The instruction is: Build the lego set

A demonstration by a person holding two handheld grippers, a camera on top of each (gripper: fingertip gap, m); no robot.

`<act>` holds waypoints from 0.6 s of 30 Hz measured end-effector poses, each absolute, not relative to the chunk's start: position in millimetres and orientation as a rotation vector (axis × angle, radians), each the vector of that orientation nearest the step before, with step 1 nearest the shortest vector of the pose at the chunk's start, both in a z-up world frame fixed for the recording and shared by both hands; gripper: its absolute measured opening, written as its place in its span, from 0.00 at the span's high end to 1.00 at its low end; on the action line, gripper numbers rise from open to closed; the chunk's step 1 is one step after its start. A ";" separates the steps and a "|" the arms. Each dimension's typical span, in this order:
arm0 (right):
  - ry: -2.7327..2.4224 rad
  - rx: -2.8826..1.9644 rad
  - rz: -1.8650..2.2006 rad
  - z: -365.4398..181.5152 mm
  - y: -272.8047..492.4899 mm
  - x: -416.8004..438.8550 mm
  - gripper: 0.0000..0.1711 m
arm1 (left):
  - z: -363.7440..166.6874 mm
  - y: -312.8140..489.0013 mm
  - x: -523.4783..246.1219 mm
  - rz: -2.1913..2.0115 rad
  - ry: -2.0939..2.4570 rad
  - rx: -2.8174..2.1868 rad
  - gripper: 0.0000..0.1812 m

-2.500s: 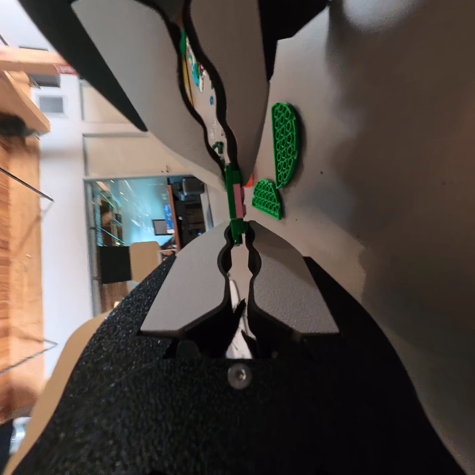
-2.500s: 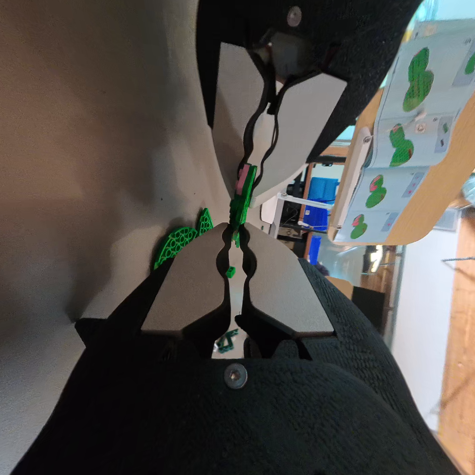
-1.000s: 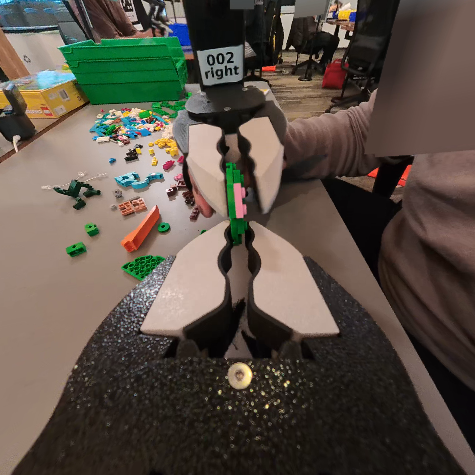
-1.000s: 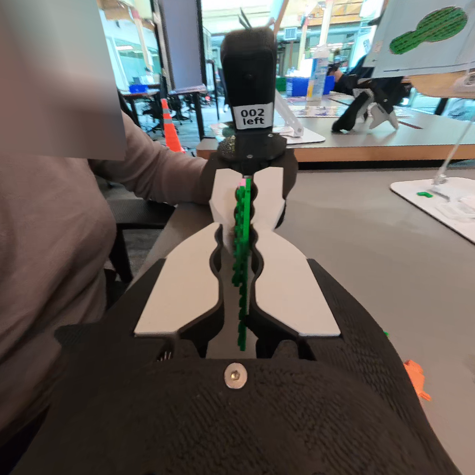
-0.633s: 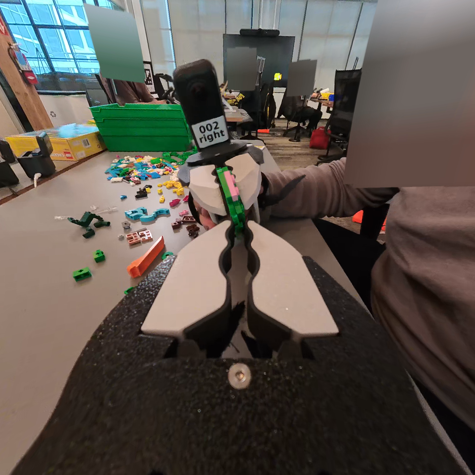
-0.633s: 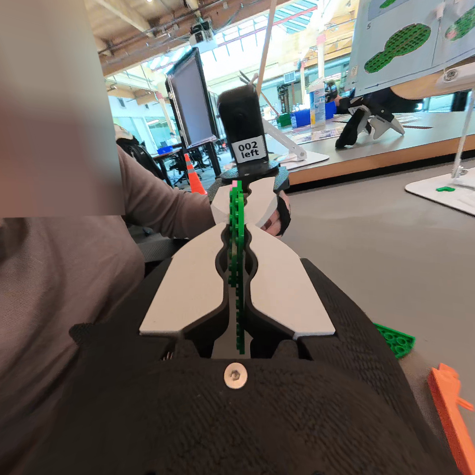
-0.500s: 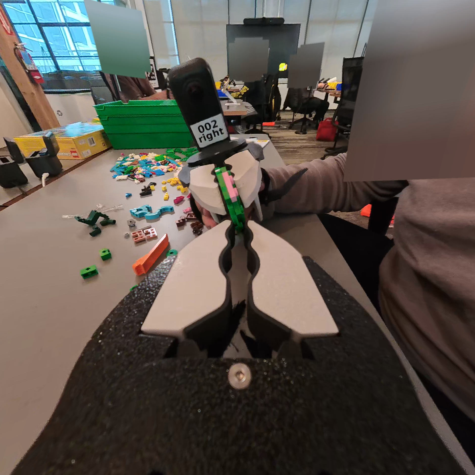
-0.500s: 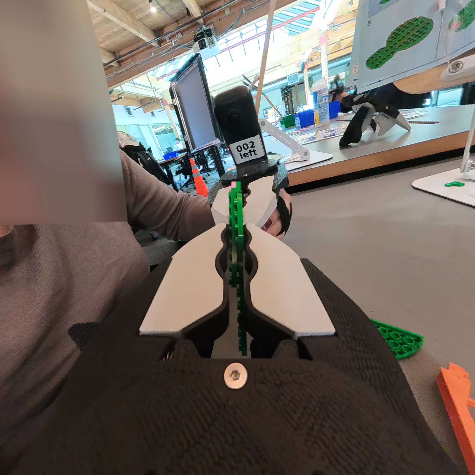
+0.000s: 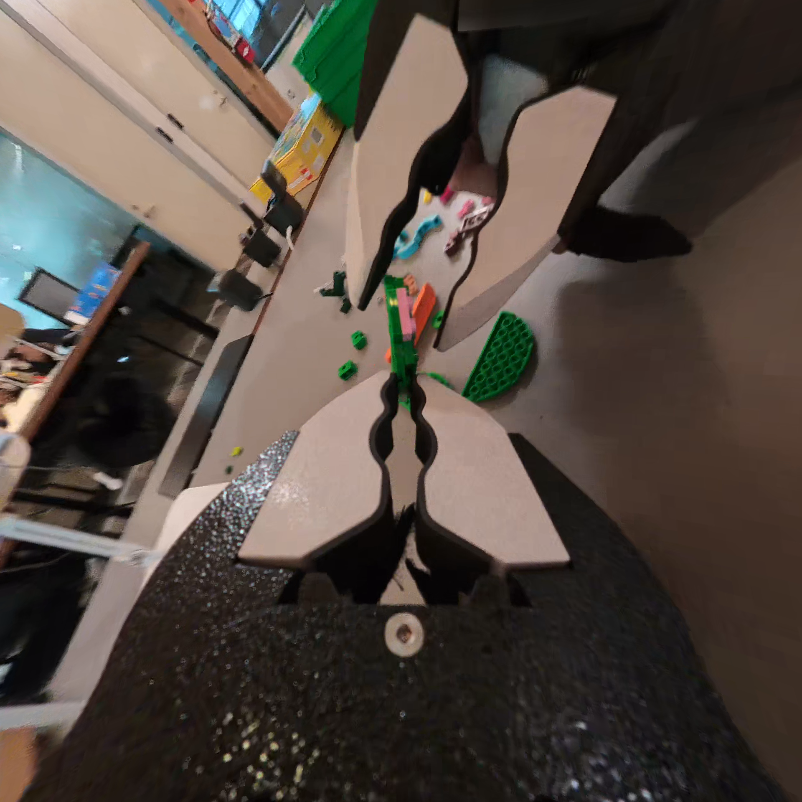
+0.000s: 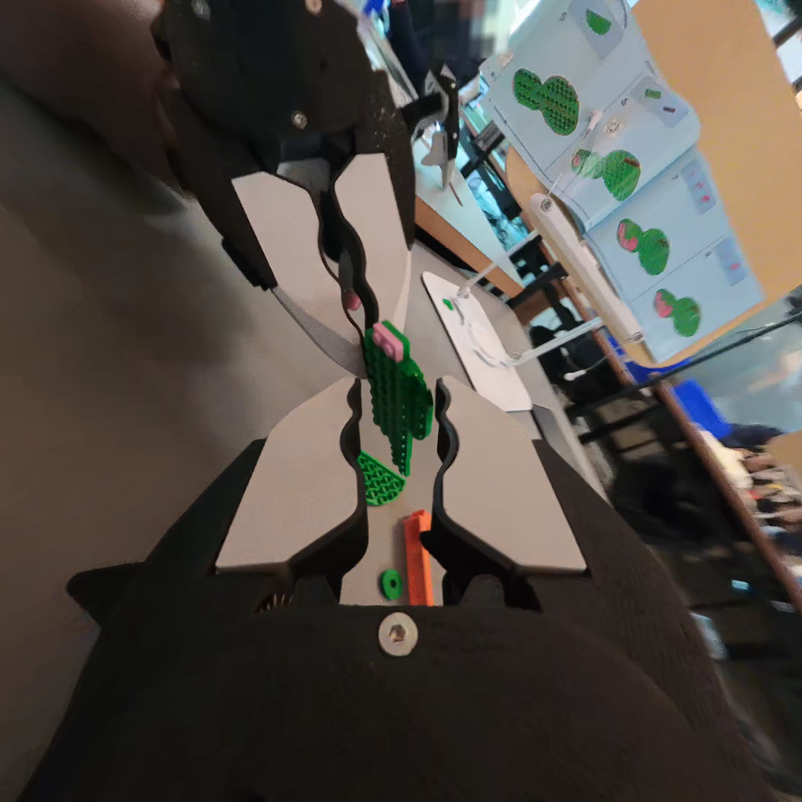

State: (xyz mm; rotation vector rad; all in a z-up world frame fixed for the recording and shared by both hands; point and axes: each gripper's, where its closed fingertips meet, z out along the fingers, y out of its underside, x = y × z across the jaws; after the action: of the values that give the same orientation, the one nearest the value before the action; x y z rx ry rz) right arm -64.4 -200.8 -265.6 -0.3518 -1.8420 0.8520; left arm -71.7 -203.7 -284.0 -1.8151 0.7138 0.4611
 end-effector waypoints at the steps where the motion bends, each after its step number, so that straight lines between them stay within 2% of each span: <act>1: -1.836 -0.328 0.776 -266.9 -201.2 -66.1 0.83 | -285.6 -202.9 -73.7 0.508 0.718 -1.826 0.97; 6: -1.751 -0.310 0.605 -263.3 -194.0 -74.7 0.83 | -284.3 -199.5 -98.1 0.660 0.621 -1.826 0.97; 11: -1.596 -0.302 0.572 -251.1 -176.9 -77.3 0.87 | -276.7 -200.6 -136.3 1.110 0.652 -1.679 0.97; 18: -1.466 -0.328 0.473 -253.1 -159.6 -86.0 0.98 | -263.9 -201.3 -156.0 1.095 0.465 -1.563 0.97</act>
State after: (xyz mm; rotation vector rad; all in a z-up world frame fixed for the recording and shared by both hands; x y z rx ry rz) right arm -86.0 -159.6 -253.1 -0.3284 -1.4661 0.4734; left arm -156.0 -201.3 -263.9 -1.5626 0.4649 1.0947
